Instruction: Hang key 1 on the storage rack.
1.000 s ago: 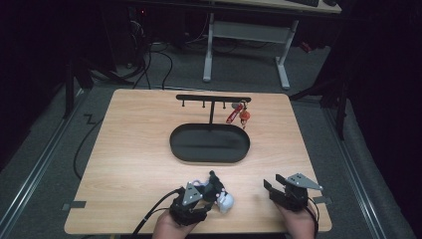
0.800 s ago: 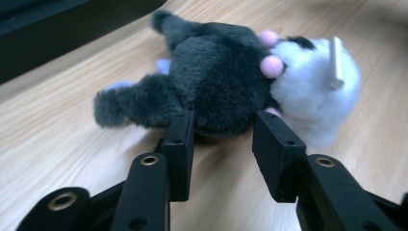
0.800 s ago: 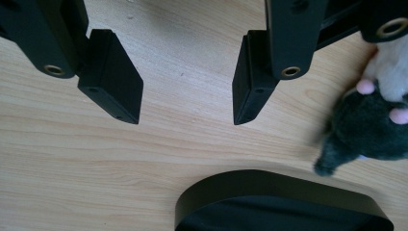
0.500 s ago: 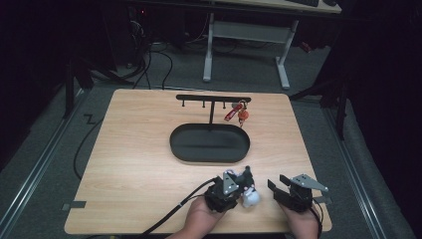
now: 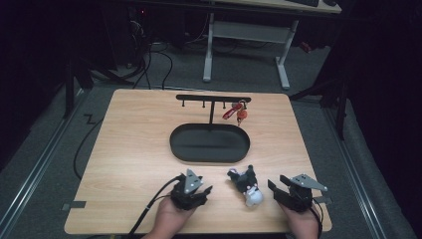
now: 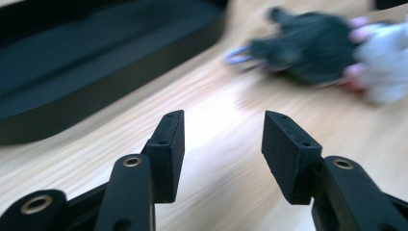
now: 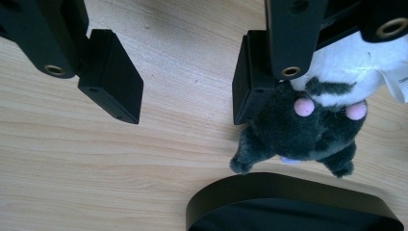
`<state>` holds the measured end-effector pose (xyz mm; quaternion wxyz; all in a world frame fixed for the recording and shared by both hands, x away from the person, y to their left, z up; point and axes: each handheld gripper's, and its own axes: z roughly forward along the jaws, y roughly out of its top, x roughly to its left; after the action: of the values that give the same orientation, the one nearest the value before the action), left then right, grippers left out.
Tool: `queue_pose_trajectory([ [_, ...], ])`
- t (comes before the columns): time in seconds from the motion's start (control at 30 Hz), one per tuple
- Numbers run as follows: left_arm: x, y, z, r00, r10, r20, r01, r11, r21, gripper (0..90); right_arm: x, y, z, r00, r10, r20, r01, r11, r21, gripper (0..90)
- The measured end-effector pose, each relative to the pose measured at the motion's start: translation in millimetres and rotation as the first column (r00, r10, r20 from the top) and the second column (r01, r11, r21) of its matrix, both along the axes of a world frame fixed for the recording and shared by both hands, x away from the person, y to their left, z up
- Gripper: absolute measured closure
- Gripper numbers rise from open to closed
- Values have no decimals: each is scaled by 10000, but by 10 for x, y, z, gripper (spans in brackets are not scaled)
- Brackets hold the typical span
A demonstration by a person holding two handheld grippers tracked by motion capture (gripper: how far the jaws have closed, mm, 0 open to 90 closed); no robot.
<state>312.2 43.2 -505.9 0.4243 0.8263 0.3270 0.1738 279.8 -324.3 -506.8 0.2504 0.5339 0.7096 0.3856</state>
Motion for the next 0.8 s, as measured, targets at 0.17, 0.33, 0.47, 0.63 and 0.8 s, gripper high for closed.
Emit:
queue_pose_trajectory([
  [0.17, 106, 644, 59, 9943, 891, 581, -911, 9953, 324, 454, 0, 4, -3, 9999, -90, -63, 90, 10000, -39, 448],
  [0.33, 151, 1165, -12, 9904, 1209, 674, -1233, 9918, 328, 406, 39, -6, -44, 9994, -171, -304, 166, 9997, -176, 442],
  [0.47, 182, 1405, 20, 9868, 1496, 625, -1479, 9885, -320, 387, 86, -13, -59, 9987, -226, -468, 207, 9990, -397, 424],
  [0.63, 195, 1453, -3, 9847, 1622, 640, -1576, 9849, -719, 311, 185, 58, -40, 9948, -96, -1011, 41, 9985, -548, 406],
  [0.8, 250, 1407, -84, 9891, 1448, 280, -1434, 9885, -484, 234, 222, 148, 35, 9874, -59, -1580, -40, 9980, -626, 406],
])
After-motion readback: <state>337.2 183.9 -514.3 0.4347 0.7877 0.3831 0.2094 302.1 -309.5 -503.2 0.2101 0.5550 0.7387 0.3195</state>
